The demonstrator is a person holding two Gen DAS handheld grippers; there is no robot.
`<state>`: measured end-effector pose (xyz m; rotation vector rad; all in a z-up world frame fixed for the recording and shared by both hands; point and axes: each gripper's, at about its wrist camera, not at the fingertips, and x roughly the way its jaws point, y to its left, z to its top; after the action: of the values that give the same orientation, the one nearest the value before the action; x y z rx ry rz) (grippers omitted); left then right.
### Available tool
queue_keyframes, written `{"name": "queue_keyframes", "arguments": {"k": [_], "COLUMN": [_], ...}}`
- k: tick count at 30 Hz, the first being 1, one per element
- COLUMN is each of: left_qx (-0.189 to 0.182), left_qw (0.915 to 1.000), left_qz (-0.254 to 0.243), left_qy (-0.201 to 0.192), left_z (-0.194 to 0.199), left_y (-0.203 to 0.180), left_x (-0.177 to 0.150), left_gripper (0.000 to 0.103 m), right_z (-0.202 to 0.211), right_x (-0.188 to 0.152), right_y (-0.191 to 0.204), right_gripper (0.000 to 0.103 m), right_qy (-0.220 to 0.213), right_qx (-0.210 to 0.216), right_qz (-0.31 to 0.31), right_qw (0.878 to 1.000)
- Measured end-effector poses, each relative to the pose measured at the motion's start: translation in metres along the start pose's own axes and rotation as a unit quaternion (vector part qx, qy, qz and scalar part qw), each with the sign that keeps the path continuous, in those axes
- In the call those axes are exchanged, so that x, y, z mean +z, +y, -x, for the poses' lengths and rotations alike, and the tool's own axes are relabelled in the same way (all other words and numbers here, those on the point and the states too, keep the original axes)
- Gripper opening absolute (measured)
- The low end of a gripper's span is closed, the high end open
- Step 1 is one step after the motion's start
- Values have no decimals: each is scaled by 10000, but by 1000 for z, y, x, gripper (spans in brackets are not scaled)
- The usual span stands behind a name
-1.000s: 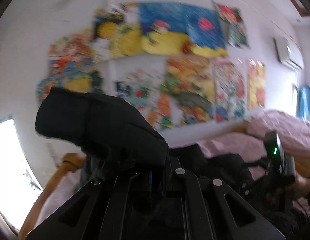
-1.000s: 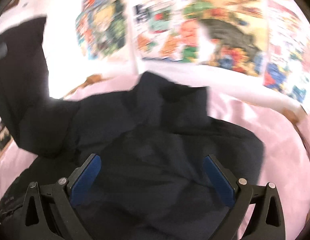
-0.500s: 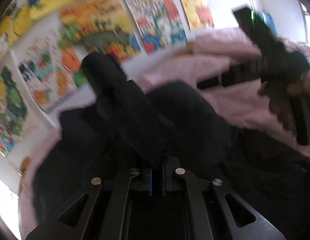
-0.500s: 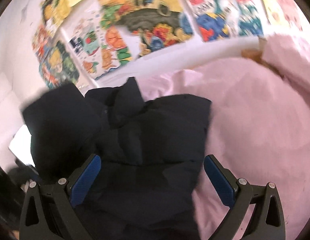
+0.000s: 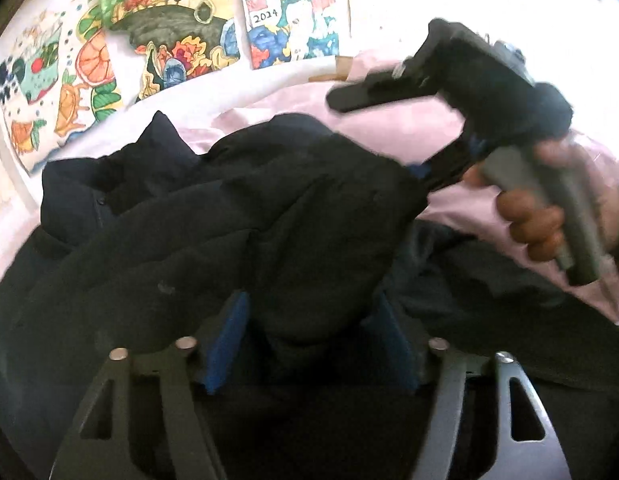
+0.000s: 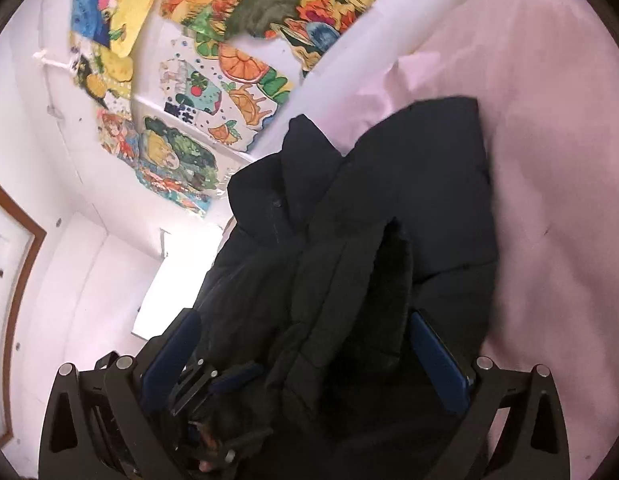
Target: Fold large clothes
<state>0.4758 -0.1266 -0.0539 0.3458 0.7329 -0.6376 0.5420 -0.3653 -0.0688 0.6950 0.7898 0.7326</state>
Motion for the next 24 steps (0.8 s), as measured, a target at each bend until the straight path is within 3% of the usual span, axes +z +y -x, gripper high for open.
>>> {"name": "queue_keyframes", "arguments": {"k": [3, 5, 7, 12, 19, 24], "left_qx": [-250, -303, -193, 720, 1404, 1724], "left_qw": [9988, 9965, 9940, 9826, 9585, 9504], "left_qz": [397, 742, 1019, 1621, 2387, 2565], "left_qy": [-143, -255, -353, -544, -682, -343], "left_z": [22, 41, 59, 96, 125, 119], "left_y": [10, 25, 41, 94, 162, 182], "left_x": [1, -1, -3, -12, -33, -58], "left_gripper": [68, 68, 69, 76, 76, 76], "right_z": [-2, -3, -6, -6, 27, 23], "right_x": [0, -2, -5, -14, -19, -23], "right_y": [-6, -7, -4, 6, 37, 28], "right_gripper": [102, 88, 61, 12, 6, 6], "right_qy": [-139, -201, -206, -221, -572, -569], "right_qx": [-269, -514, -906, -1562, -1949, -2387], "right_qz": [-169, -169, 21, 423, 1124, 1127], "right_qw": [9994, 9983, 9957, 9866, 9727, 9628]}}
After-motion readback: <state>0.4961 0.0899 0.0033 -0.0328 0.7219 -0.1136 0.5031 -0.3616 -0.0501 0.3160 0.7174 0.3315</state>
